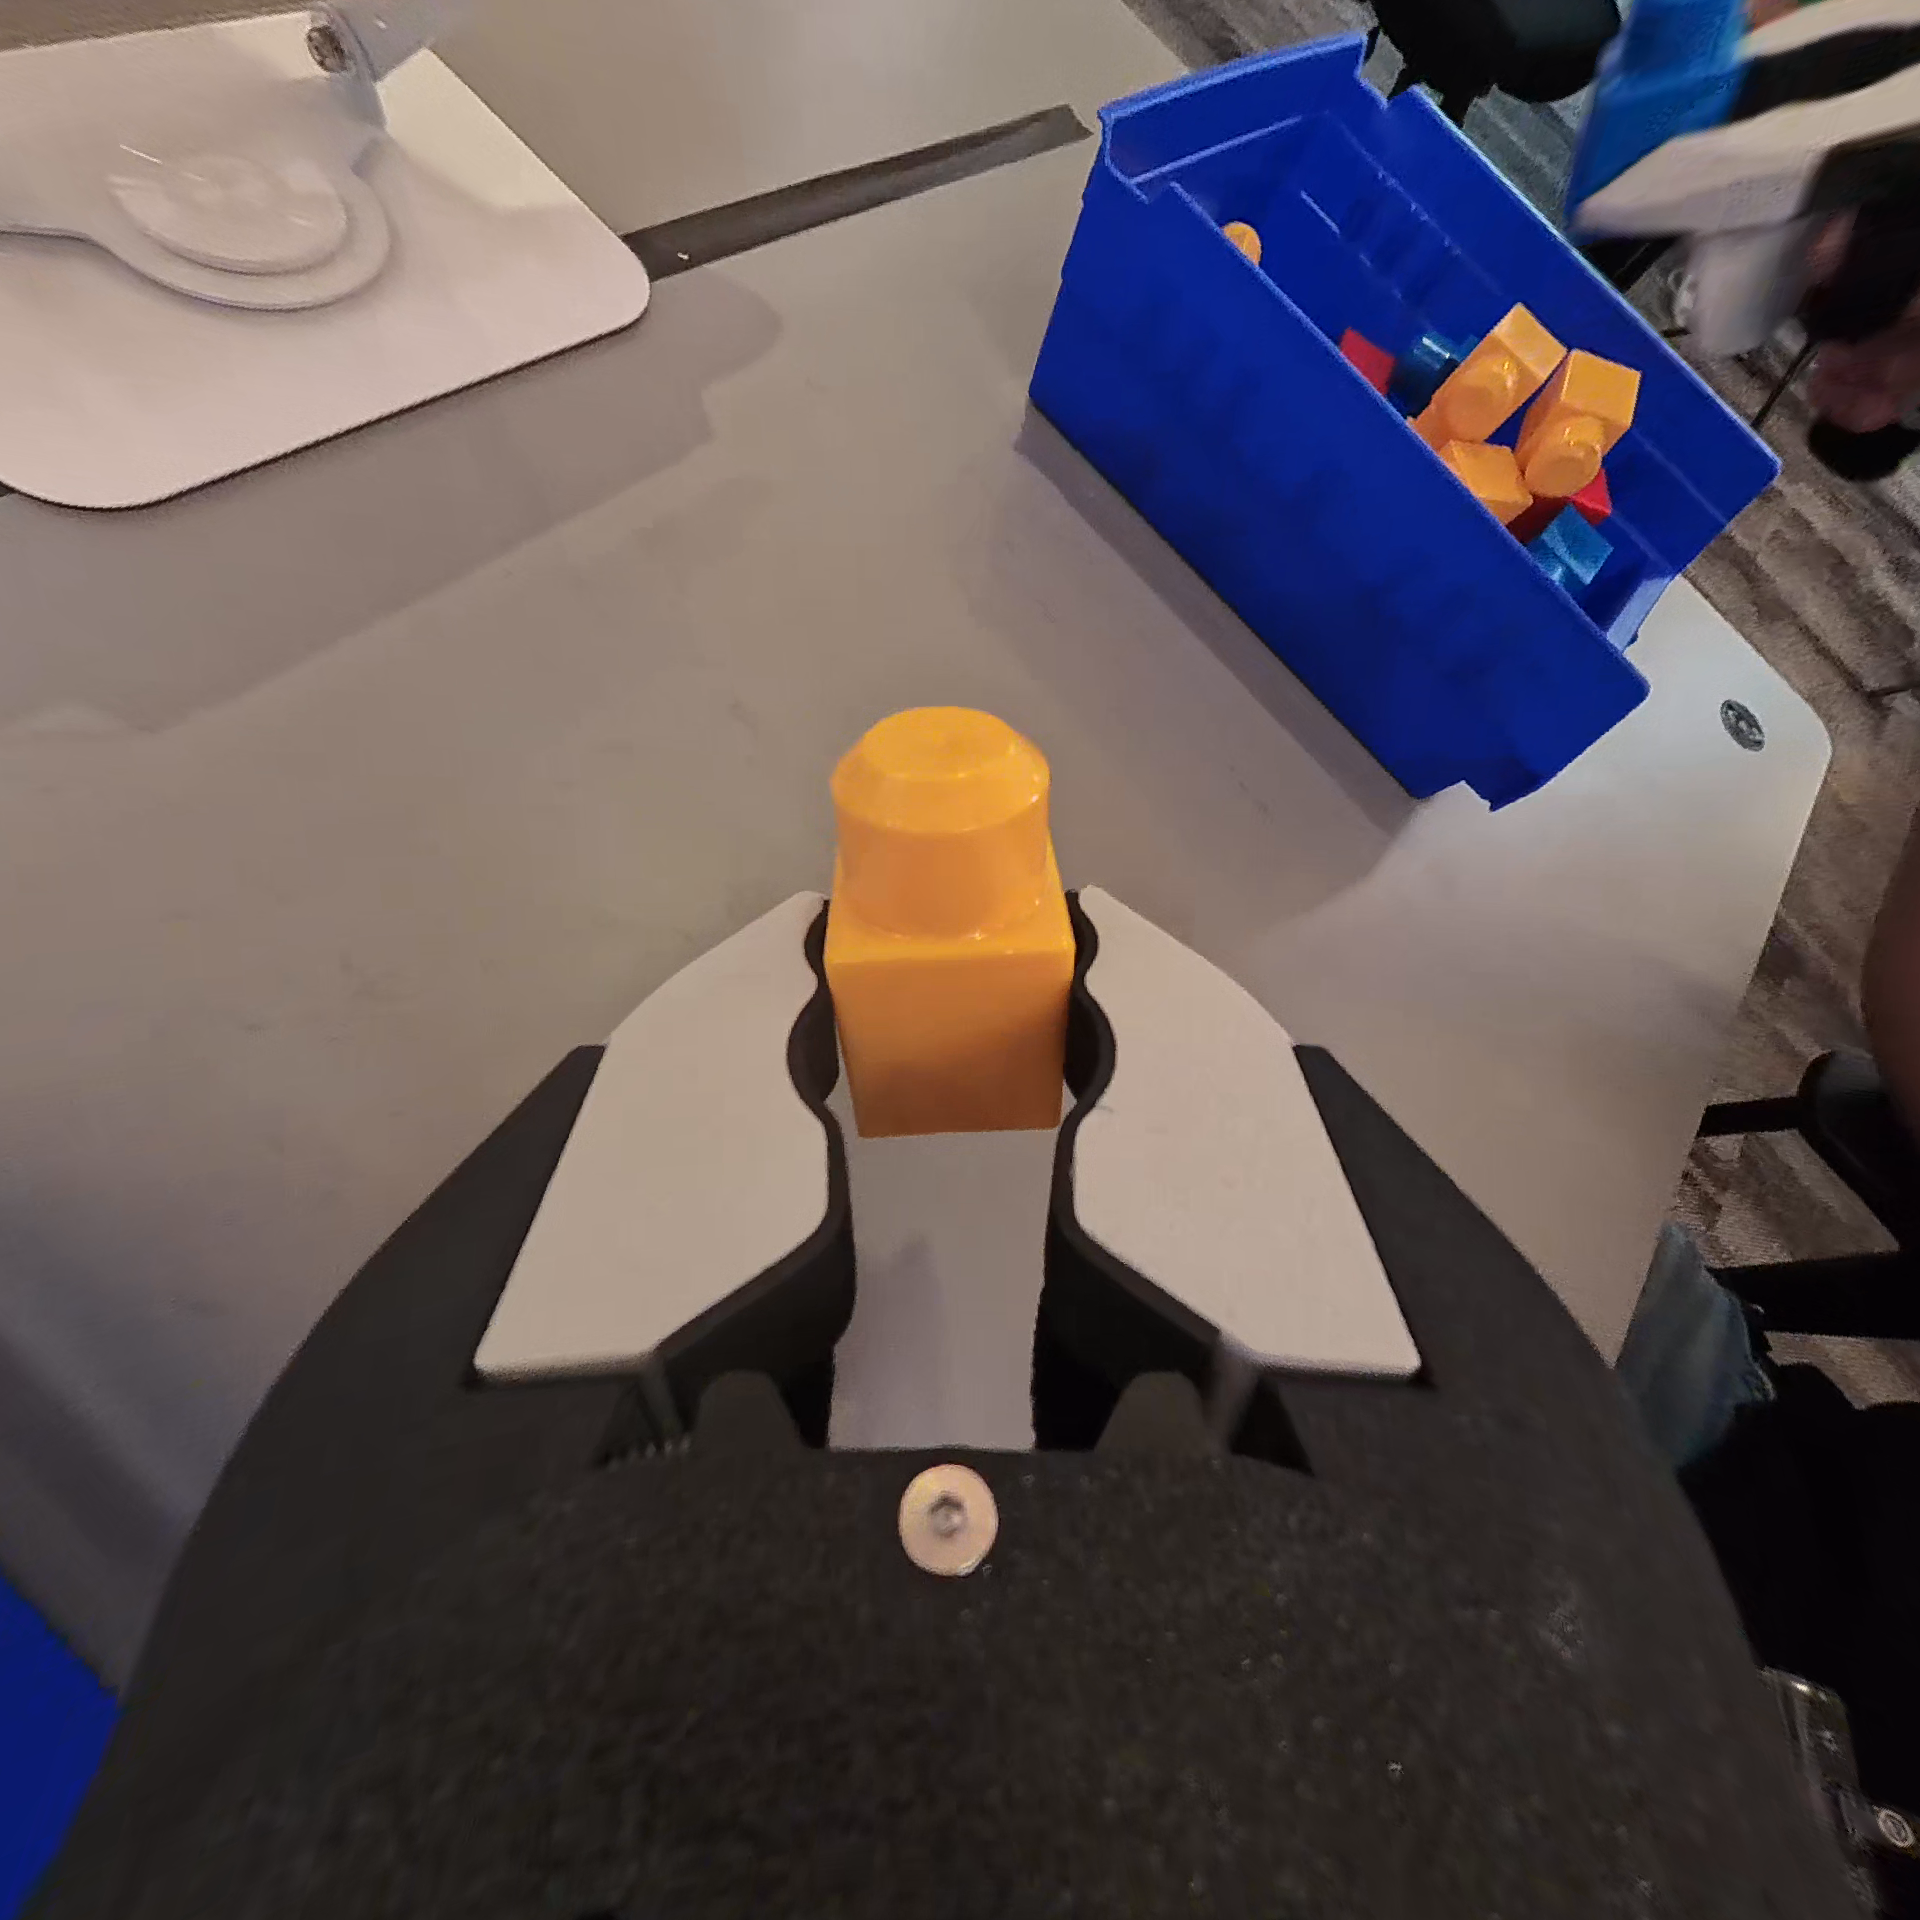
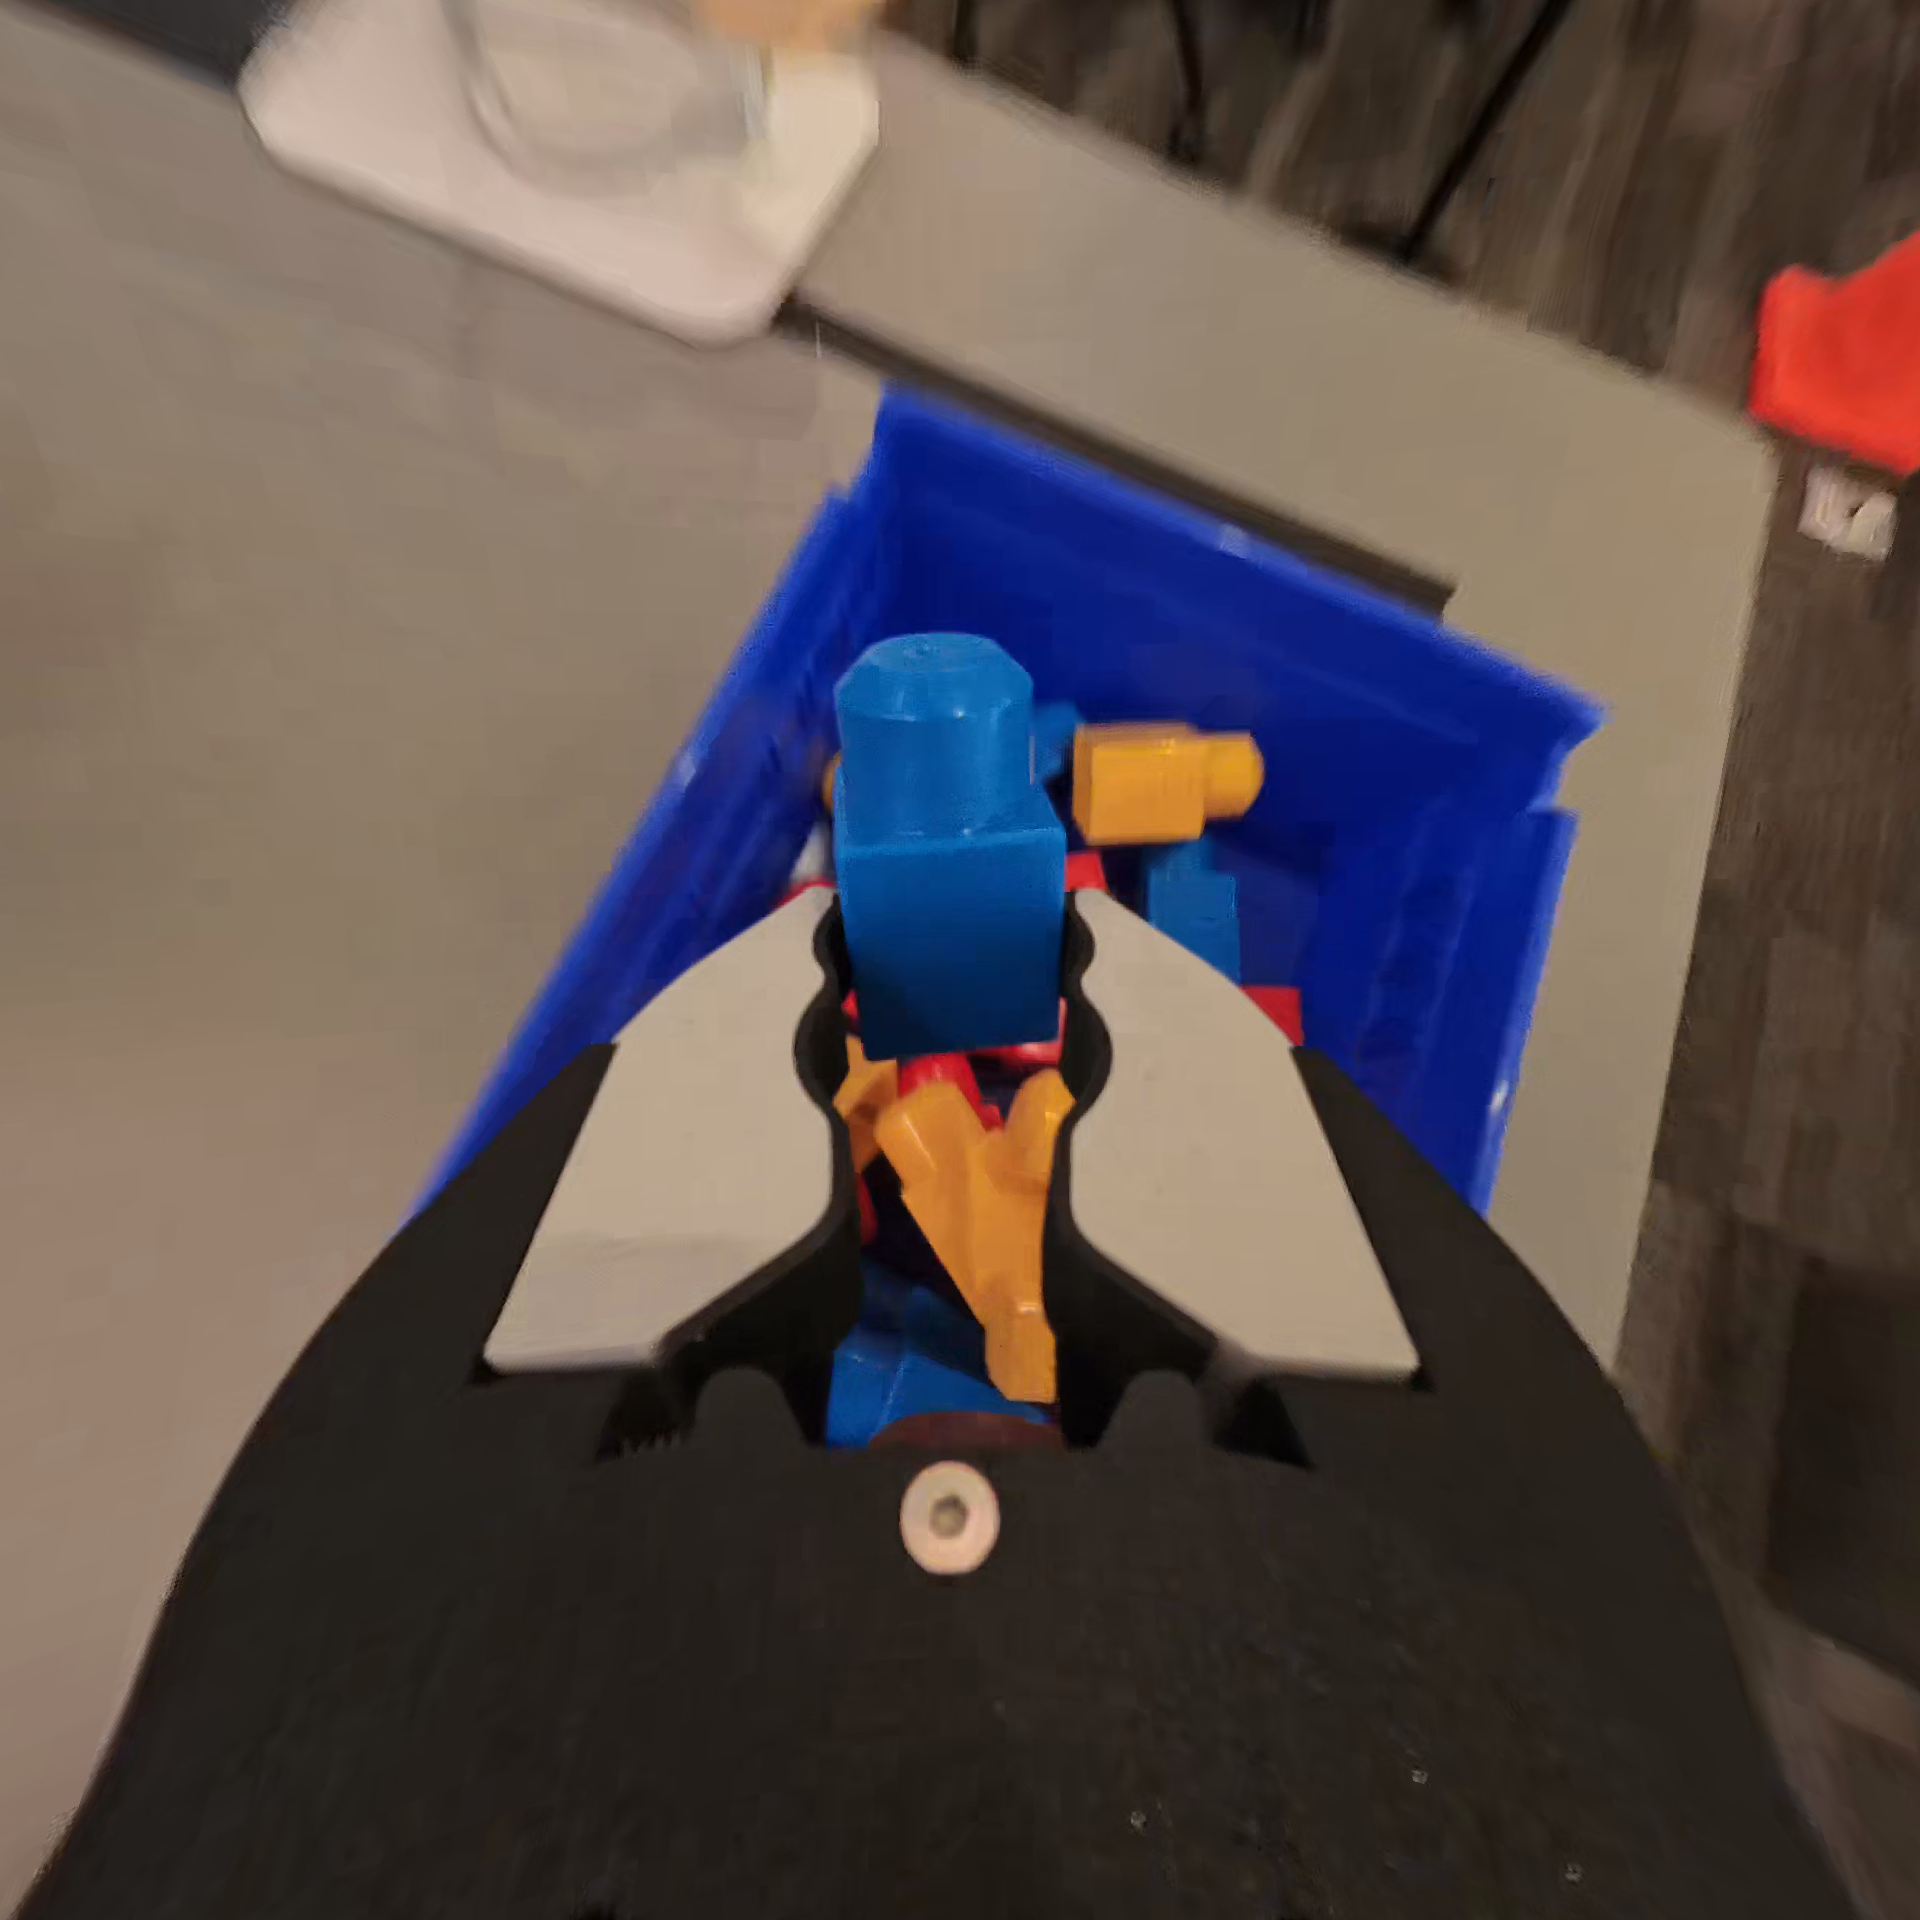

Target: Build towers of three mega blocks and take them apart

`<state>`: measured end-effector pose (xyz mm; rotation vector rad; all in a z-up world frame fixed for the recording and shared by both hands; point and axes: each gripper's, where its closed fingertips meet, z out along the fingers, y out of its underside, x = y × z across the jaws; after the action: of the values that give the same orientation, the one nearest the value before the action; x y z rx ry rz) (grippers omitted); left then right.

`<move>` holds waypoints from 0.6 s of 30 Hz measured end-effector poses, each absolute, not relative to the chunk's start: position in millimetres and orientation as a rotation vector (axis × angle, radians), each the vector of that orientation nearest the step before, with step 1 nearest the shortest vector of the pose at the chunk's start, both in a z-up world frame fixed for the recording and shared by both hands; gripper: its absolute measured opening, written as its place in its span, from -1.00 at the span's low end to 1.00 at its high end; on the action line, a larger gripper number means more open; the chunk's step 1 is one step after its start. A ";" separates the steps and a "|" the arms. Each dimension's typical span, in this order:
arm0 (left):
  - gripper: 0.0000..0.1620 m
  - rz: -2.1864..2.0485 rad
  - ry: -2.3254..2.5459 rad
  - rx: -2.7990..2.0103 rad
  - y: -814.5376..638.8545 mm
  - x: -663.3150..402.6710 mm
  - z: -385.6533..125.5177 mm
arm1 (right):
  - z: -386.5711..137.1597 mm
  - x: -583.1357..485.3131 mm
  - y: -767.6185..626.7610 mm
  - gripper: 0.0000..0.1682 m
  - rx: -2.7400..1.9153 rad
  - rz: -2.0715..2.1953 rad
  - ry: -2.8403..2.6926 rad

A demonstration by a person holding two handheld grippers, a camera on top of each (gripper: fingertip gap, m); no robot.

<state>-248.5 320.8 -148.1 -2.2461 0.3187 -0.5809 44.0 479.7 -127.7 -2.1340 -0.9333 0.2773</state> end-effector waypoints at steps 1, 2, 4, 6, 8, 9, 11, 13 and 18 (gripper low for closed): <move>-0.50 -0.574 0.329 -2.246 320.5 -247.2 -148.0 | -146.0 44.8 480.7 -0.56 -2.179 0.239 -0.998; -0.50 -0.572 0.339 -2.248 320.0 -245.9 -147.8 | -162.7 43.2 480.1 -0.55 -2.204 0.201 -1.082; -0.50 -0.559 0.342 -2.236 320.8 -245.2 -145.9 | -189.1 38.9 479.1 -0.56 -2.215 0.106 -1.235; -0.50 -0.568 0.343 -2.227 320.6 -243.7 -144.0 | -203.8 34.4 479.7 -0.55 -2.220 0.041 -1.312; -0.50 -0.578 0.349 -2.232 319.3 -242.5 -144.1 | -211.9 28.3 476.7 -0.55 -2.239 0.042 -1.357; -0.50 -0.572 0.349 -2.229 319.4 -243.0 -144.0 | -214.8 25.8 474.9 -0.54 -2.245 0.048 -1.376; -0.50 -0.573 0.353 -2.237 318.6 -243.4 -144.7 | -219.4 24.5 474.3 -0.49 -2.250 0.028 -1.400; -0.50 -0.576 0.349 -2.233 318.7 -243.7 -143.9 | -219.7 24.1 475.5 -0.49 -2.244 0.020 -1.394; -0.50 -0.609 0.386 -2.227 315.7 -239.7 -142.9 | -194.7 22.3 477.0 -0.40 -2.182 0.090 -1.319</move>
<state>-239.7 315.7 -142.9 -2.2275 0.3859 -0.6089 22.3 477.0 -194.7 -2.1819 -1.3194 0.0901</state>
